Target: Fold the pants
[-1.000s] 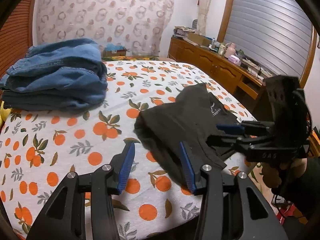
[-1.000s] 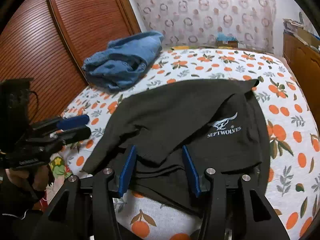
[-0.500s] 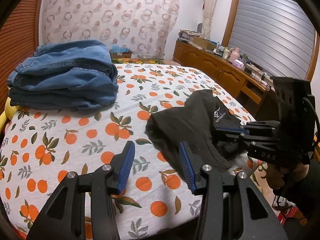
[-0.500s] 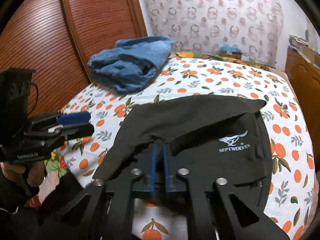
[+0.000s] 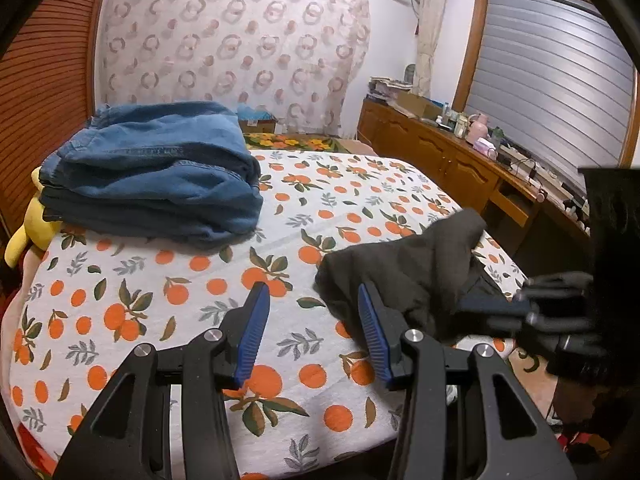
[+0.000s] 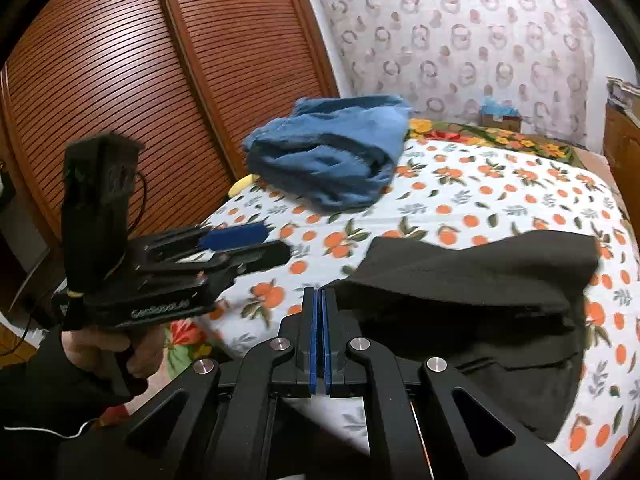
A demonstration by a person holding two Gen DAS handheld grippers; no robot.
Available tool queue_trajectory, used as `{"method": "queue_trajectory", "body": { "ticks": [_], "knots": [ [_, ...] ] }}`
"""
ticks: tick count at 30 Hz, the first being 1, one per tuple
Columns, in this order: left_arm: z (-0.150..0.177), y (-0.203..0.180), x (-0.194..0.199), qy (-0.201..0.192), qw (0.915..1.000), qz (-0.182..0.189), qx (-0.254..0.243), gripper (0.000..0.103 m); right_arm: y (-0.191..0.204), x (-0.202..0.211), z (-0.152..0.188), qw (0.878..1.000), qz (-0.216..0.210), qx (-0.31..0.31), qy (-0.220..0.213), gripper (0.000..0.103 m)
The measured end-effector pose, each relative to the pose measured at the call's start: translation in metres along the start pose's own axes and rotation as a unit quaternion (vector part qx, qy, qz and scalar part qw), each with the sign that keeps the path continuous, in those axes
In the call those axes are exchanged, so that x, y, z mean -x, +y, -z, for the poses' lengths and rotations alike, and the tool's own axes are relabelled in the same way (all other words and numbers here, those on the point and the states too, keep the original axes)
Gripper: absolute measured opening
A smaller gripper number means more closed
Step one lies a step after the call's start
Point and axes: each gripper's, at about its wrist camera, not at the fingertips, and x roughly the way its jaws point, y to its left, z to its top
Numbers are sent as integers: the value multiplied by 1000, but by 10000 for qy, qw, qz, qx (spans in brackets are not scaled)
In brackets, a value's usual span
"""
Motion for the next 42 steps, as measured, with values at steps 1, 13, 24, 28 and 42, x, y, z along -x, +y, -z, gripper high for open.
{"method": "queue_trajectory", "body": {
  "ticks": [1, 13, 24, 28, 42],
  "knots": [
    [0, 0, 0, 3, 10000, -1, -4, 47, 0, -3, 4, 10000, 47, -9, 59, 2],
    [-2, -32, -19, 158, 9991, 282, -281, 47, -38, 38, 38, 9949, 930, -384, 48, 28],
    [-5, -71, -60, 579, 9950, 461, -674, 47, -106, 54, 35, 9816, 1692, -874, -141, 31],
    [-2, -65, -73, 797, 9942, 173, -695, 47, -116, 36, 23, 9840, 1588, -797, -100, 31],
    [9, -53, -90, 1037, 9923, 80, -670, 47, -145, 16, -19, 9912, 1202, -546, -29, 6]
  ]
}}
